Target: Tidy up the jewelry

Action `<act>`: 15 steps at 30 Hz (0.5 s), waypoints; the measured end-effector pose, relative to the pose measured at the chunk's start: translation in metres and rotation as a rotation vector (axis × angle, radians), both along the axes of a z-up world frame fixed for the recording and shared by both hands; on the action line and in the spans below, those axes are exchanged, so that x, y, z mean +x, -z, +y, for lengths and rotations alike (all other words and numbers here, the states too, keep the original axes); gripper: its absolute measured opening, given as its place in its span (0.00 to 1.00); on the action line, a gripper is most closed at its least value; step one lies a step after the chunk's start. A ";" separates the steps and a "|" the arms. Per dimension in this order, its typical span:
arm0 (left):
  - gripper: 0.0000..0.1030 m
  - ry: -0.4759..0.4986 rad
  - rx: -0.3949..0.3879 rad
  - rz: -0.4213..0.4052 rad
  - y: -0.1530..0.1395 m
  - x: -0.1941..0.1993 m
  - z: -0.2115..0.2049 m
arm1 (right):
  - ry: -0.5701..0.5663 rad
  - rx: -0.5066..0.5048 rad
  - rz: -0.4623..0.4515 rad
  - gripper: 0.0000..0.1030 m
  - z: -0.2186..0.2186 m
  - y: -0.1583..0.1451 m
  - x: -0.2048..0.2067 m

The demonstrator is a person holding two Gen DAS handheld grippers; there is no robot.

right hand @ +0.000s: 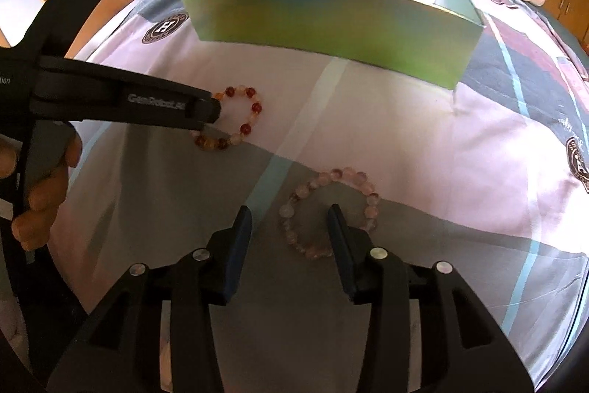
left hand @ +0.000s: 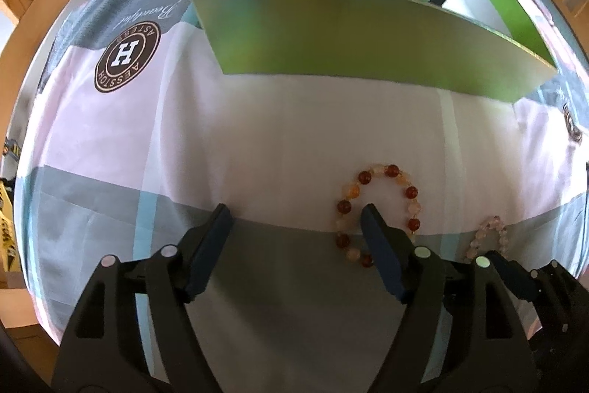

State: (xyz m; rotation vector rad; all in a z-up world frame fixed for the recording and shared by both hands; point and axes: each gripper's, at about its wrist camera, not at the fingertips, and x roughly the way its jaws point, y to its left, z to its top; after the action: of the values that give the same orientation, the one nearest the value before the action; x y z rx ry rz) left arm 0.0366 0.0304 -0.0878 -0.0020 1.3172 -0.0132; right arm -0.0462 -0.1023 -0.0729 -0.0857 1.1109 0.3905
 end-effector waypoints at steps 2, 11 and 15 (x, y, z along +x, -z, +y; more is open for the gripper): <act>0.66 0.000 0.003 0.000 0.001 0.001 0.003 | -0.003 -0.017 -0.003 0.42 -0.007 -0.001 -0.005; 0.56 0.058 0.046 -0.024 -0.002 -0.005 -0.017 | -0.005 -0.053 -0.023 0.42 -0.003 0.000 -0.008; 0.51 0.066 0.040 -0.025 -0.003 -0.008 -0.019 | -0.007 -0.068 -0.034 0.42 -0.001 0.000 -0.010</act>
State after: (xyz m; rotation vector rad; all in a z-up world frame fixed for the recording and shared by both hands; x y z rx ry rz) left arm 0.0287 0.0116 -0.0847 0.0753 1.2921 -0.0431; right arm -0.0567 -0.1029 -0.0729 -0.1557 1.0901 0.3564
